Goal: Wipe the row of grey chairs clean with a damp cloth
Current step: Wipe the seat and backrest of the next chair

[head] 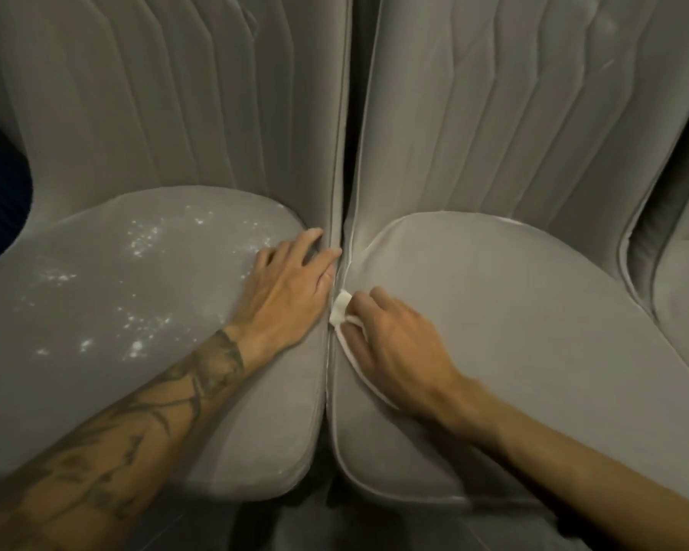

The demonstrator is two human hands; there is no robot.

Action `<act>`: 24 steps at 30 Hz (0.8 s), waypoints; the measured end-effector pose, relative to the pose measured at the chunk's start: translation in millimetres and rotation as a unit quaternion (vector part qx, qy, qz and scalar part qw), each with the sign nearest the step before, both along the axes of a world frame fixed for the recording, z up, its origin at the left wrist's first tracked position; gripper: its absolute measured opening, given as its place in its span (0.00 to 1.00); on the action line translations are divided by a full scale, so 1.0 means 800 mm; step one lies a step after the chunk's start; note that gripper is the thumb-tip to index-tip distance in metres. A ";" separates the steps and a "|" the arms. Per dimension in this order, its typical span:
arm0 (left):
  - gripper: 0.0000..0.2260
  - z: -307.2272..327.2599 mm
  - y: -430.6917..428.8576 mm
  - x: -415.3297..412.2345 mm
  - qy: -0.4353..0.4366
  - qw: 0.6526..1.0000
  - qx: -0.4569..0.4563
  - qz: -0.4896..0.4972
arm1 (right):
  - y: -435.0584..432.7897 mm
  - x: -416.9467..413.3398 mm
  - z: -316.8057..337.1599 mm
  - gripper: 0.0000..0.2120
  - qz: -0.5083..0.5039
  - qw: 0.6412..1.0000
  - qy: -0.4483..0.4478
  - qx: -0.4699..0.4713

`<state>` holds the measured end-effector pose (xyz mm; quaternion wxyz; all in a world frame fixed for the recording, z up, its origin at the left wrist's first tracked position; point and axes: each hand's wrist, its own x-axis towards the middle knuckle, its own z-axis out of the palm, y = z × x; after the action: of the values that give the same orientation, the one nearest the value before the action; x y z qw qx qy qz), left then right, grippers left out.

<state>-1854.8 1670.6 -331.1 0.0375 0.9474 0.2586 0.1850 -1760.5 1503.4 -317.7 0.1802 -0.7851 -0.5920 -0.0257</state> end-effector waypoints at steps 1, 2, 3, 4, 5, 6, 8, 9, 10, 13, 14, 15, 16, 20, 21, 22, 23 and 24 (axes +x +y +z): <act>0.17 0.000 -0.001 0.000 -0.001 1.000 0.004 0.003 | 0.013 0.006 0.006 0.09 -0.028 1.000 0.007 -0.004; 0.17 0.000 -0.002 0.000 -0.003 1.000 0.007 0.005 | 0.032 0.014 0.011 0.10 -0.064 0.998 0.007 -0.007; 0.17 0.000 -0.001 -0.001 -0.006 1.000 0.011 0.005 | 0.050 0.019 0.018 0.11 -0.098 0.995 0.004 -0.014; 0.17 -0.001 -0.001 -0.001 -0.009 1.000 0.015 0.004 | 0.060 0.017 0.021 0.12 -0.124 0.992 0.002 -0.019; 0.17 -0.001 0.000 0.000 -0.010 1.000 0.020 0.002 | 0.060 0.009 0.018 0.12 -0.138 0.990 -0.001 -0.011; 0.17 -0.003 0.000 0.000 -0.010 1.000 0.022 -0.002 | 0.050 -0.008 0.013 0.11 -0.133 0.991 -0.007 0.003; 0.19 -0.004 0.002 0.000 -0.007 1.000 0.018 -0.002 | -0.001 -0.059 0.002 0.07 -0.099 0.995 -0.016 0.015; 0.19 -0.005 0.004 0.000 0.000 1.000 0.013 -0.002 | -0.033 -0.084 -0.003 0.07 -0.088 0.996 -0.015 0.010; 0.20 -0.005 0.004 0.000 0.007 1.000 0.009 -0.004 | -0.062 -0.106 -0.005 0.07 -0.081 0.997 -0.015 -0.001; 0.23 -0.001 -0.002 0.001 0.028 1.000 -0.013 -0.006 | -0.089 -0.119 -0.007 0.07 -0.104 0.994 -0.029 -0.008; 0.24 0.000 -0.005 0.002 0.030 0.999 -0.028 -0.001 | -0.075 -0.113 -0.002 0.07 -0.123 0.992 -0.034 0.006; 0.25 0.000 -0.008 0.005 0.029 0.999 -0.042 0.005 | -0.054 -0.105 0.003 0.08 -0.149 0.988 -0.036 0.012; 0.25 0.000 -0.012 0.007 0.028 0.998 -0.048 0.010 | -0.032 -0.097 0.009 0.08 -0.172 0.985 -0.034 0.002; 0.27 -0.003 -0.020 0.006 0.028 0.999 -0.026 0.026 | -0.044 -0.115 0.001 0.07 -0.206 0.977 -0.054 0.001; 0.27 -0.002 -0.019 0.005 0.027 0.999 -0.021 0.025 | -0.072 -0.130 -0.003 0.06 -0.208 0.977 -0.049 0.002; 0.28 -0.002 -0.018 0.005 0.028 0.999 -0.020 0.022 | -0.101 -0.144 -0.007 0.06 -0.214 0.976 -0.042 0.003; 0.28 -0.001 -0.019 0.005 0.030 0.999 -0.020 0.018 | -0.127 -0.157 -0.010 0.06 -0.225 0.974 -0.037 0.003; 0.29 -0.001 -0.020 0.005 0.030 0.999 -0.020 0.016 | -0.143 -0.166 -0.014 0.06 -0.236 0.971 -0.040 0.001</act>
<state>-1851.1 1654.5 -331.6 0.0451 0.9474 0.2784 0.1516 -1893.0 1389.3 -328.6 0.1457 -0.9007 -0.3970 -0.0991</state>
